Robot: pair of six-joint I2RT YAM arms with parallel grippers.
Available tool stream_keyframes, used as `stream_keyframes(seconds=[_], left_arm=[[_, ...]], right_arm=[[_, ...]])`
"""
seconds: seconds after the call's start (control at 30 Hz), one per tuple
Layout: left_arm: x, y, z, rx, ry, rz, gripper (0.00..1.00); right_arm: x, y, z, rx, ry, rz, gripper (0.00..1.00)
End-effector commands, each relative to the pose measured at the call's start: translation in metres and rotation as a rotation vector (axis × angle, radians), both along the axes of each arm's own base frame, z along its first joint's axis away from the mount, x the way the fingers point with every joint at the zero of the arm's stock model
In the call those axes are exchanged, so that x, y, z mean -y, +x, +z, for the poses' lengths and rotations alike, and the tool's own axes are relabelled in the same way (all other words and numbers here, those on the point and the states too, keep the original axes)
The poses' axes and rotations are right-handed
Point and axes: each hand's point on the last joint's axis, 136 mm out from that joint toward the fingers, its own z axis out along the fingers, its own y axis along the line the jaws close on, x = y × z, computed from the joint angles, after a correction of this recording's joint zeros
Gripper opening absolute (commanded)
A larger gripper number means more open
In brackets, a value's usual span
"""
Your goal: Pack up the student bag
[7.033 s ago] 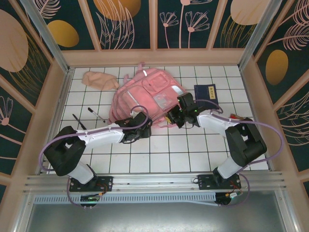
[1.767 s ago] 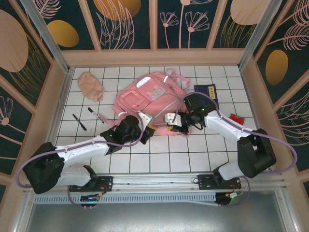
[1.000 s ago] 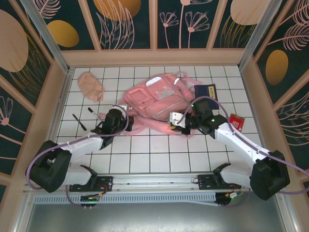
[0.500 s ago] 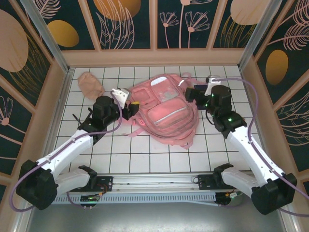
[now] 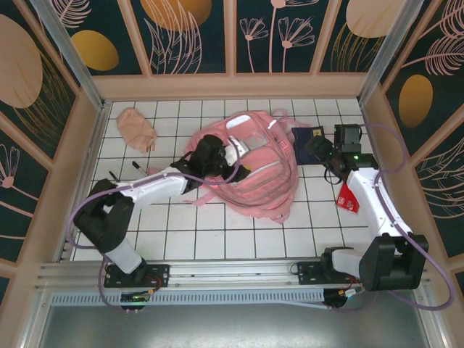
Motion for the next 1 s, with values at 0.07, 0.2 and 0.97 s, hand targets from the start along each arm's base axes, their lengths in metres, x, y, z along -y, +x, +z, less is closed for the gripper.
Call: stream_keyframes(seconds=[0.07, 0.2, 0.97], left_arm=[[0.043, -0.047, -0.018, 0.015, 0.082, -0.258, 0.77], [0.050, -0.046, -0.037, -0.008, 0.113, -0.220, 0.93], [-0.004, 0.051, 0.048, 0.389, 0.145, -0.144, 0.00]], right_arm=[[-0.010, -0.014, -0.012, -0.058, 0.020, 0.095, 0.92], [0.002, -0.018, -0.023, -0.087, -0.020, 0.051, 0.91], [0.084, 0.090, -0.123, -0.281, -0.224, 0.110, 0.50]])
